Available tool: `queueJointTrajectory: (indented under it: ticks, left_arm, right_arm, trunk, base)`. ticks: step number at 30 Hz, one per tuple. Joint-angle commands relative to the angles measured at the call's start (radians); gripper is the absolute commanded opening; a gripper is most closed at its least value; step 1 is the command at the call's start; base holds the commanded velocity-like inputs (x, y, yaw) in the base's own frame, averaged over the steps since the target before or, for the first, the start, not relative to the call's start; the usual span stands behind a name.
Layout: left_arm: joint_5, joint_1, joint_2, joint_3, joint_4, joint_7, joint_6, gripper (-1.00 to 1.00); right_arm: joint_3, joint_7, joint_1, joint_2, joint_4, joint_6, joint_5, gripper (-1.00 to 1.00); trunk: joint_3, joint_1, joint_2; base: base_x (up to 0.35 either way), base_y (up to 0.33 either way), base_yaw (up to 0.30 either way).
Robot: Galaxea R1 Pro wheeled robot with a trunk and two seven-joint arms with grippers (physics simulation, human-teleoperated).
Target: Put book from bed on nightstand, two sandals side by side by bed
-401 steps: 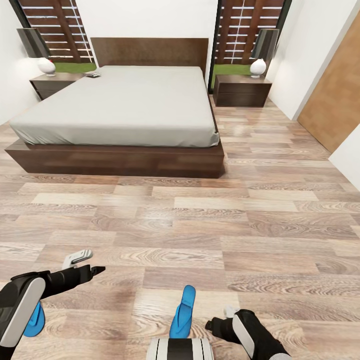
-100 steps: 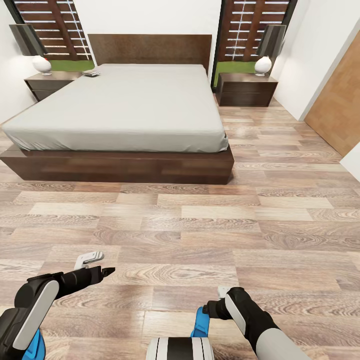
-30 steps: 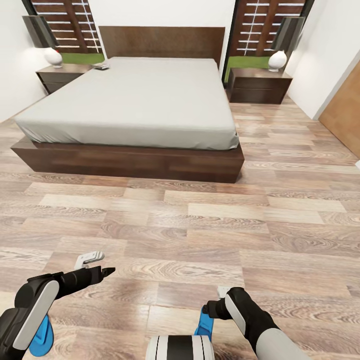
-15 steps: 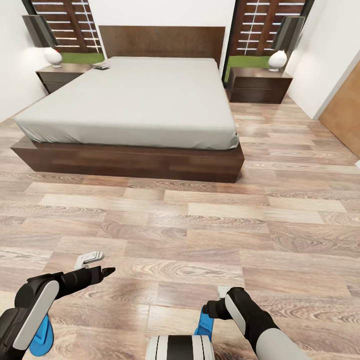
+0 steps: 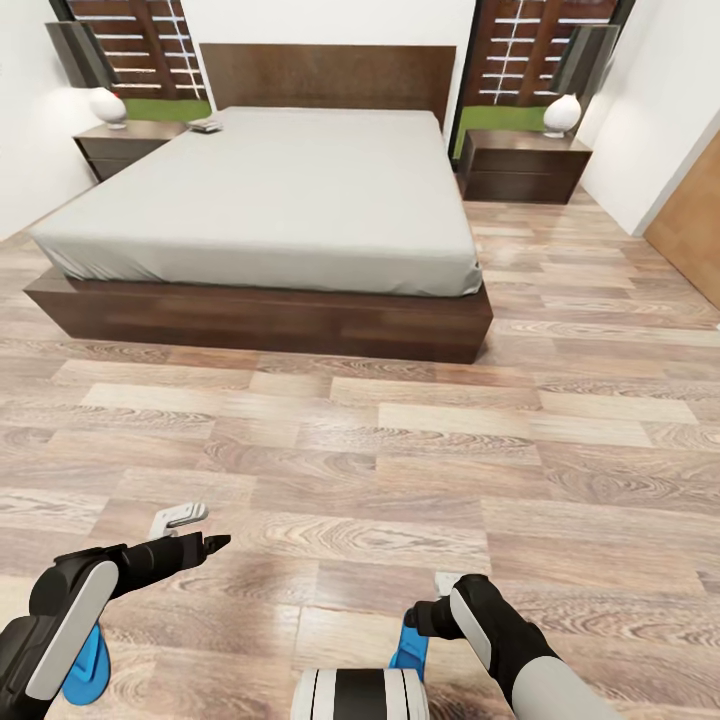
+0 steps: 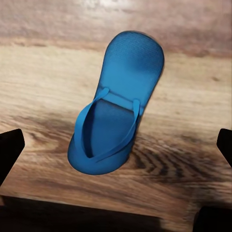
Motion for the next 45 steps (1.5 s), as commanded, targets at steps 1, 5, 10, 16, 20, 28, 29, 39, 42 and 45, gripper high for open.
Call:
queueJointTrajectory:
  ticks: [1, 5, 10, 16, 20, 28, 29, 39, 42, 45]
  left_arm:
    - [-0.003, 0.000, 0.000, 0.001, -0.001, -0.004, 0.005, 1.00]
    - [-0.003, 0.000, 0.000, 0.001, -0.001, -0.004, 0.005, 1.00]
    - [-0.003, 0.000, 0.000, 0.001, -0.001, -0.004, 0.005, 1.00]
    - [-0.003, 0.000, 0.000, 0.001, -0.001, -0.004, 0.005, 1.00]
    - [-0.003, 0.000, 0.000, 0.001, -0.001, -0.004, 0.005, 1.00]
    - [-0.003, 0.000, 0.000, 0.001, -0.001, -0.004, 0.005, 1.00]
    - [-0.003, 0.000, 0.000, 0.001, -0.001, -0.004, 0.005, 1.00]
    - [-0.003, 0.000, 0.000, -0.010, -0.001, -0.004, 0.005, 1.00]
    - [-0.003, 0.000, 0.000, -0.013, -0.001, -0.004, 0.005, 1.00]
    - [-0.003, 0.000, 0.000, -0.014, -0.001, -0.004, 0.005, 1.00]
  right_arm:
    - [0.003, -0.002, 0.000, -0.001, -0.001, 0.004, -0.005, 1.00]
    - [0.003, -0.002, 0.000, 0.000, -0.001, 0.004, -0.005, 1.00]
    - [0.003, -0.002, 0.000, -0.001, -0.001, 0.004, -0.005, 1.00]
    - [0.003, -0.002, 0.000, -0.002, -0.001, 0.004, -0.005, 1.00]
    - [0.003, -0.002, 0.000, -0.002, -0.001, 0.004, -0.005, 1.00]
    - [0.003, -0.002, 0.000, -0.002, -0.001, 0.004, -0.005, 1.00]
    - [0.002, -0.002, 0.000, -0.002, -0.001, 0.004, -0.005, 1.00]
    - [0.002, -0.002, 0.000, -0.002, -0.001, 0.005, -0.005, 1.00]
    - [0.002, -0.002, 0.000, -0.002, -0.001, 0.005, -0.005, 1.00]
    - [0.002, -0.002, 0.000, -0.002, -0.001, 0.005, -0.005, 1.00]
  trunk:
    - [-0.001, 0.000, 0.000]
    - [-0.003, 0.000, 0.000]
    - [-0.004, 0.000, 0.000]
    - [-0.004, 0.000, 0.000]
    - [-0.004, 0.000, 0.000]
    - [-0.005, 0.000, 0.000]
    - [-0.005, 0.000, 0.000]
    - [-0.014, 0.000, 0.000]
    - [-0.016, 0.000, 0.000]
    - [-0.018, 0.000, 0.000]
  base:
    - [0.000, 0.000, 0.029]
    - [0.000, 0.000, 0.019]
    - [0.000, 0.000, 0.008]
    - [0.000, 0.000, 0.003]
    - [0.000, 0.000, 0.001]
    - [0.000, 0.000, 0.008]
    - [0.000, 0.000, 0.057]
    - [0.000, 0.000, 0.123]
    - [0.000, 0.000, 0.134]
    - [0.000, 0.000, 0.083]
